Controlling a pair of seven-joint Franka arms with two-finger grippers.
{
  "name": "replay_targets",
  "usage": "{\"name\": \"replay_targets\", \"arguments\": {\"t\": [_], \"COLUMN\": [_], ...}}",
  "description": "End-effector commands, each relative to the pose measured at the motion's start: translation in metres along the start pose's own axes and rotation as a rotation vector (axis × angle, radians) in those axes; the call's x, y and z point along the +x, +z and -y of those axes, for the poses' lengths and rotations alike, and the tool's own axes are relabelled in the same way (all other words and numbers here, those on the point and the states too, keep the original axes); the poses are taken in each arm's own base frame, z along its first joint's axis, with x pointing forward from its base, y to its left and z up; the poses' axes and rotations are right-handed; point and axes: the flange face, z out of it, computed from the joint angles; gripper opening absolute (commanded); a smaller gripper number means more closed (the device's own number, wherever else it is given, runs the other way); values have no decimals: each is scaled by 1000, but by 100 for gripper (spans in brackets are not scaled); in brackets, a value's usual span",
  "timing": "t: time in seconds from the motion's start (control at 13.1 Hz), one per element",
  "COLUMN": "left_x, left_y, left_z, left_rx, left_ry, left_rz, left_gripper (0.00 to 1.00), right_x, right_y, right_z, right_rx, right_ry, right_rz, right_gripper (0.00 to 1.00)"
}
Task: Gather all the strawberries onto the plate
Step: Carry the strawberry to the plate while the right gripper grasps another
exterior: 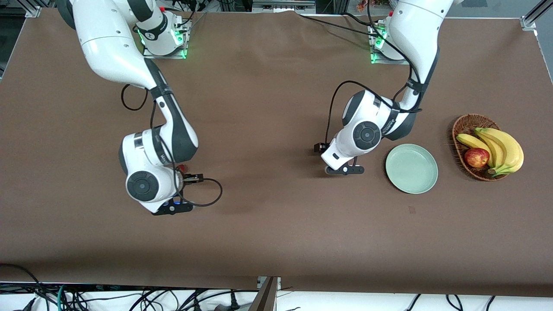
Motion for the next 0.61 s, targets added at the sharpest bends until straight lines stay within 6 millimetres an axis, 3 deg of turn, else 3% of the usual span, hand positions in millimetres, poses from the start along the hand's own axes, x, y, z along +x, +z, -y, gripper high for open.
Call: {"name": "replay_targets", "arguments": {"t": [0.0,0.08,0.15,0.23,0.3,0.38,0.53], "left_x": [-9,-7,-6,-8,-10,-11,-11], "left_y": [34,36,37,38,40,41,36], "left_z": [-16,-17,-16,-18,-19,-21,-22], "left_rx": [37,43,50,52,59,64,78], "left_ry": [-8,1,1,-14,-75,-124,-127], "left_rz": [1,-18,-25,-22,-17,-19,-35], "left_gripper": [88,85,73,57,33,20,8], "right_x": [-17,-24,-32,-42,-48,-53,-63], "right_y": [19,25,34,43,51,58,68], "right_z": [-27,-28,-29,-29,-29,-29,-29], "right_rx": [33,37,38,39,38,40,43], "right_ry": [-37,-35,-34,-38,-38,-37,-38], "right_rz": [-6,-19,-29,-33,-29,-27,-59], "right_gripper": [100,100,100,100,100,100,100]}}
